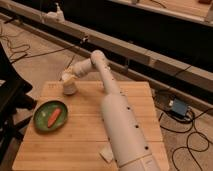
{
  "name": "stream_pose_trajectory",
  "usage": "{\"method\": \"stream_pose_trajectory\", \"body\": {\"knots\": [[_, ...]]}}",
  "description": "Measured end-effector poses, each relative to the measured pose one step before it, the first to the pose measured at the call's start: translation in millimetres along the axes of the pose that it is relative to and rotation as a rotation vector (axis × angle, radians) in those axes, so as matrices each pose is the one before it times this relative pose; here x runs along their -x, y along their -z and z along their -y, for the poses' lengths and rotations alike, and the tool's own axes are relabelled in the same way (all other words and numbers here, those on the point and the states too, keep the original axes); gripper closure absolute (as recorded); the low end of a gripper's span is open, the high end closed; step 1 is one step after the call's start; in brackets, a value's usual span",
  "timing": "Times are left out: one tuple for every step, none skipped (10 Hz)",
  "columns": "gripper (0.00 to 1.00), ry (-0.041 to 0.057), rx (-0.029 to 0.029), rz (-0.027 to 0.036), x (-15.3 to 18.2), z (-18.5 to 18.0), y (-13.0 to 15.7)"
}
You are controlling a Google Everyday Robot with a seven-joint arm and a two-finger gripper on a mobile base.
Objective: Place the ceramic cup over the eraser
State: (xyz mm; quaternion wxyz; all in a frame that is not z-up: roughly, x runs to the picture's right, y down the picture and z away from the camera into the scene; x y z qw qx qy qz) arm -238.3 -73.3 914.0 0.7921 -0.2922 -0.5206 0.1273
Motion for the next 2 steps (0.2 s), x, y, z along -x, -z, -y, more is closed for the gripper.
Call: {"method": "stream_pose_trajectory", "body": {"knots": [[0.24, 0.00751, 0.00233, 0.00045, 1.86, -0.17, 1.1], [0.24, 0.01829, -0.0013, 0.00396, 7.57, 1.24, 2.49]]}}
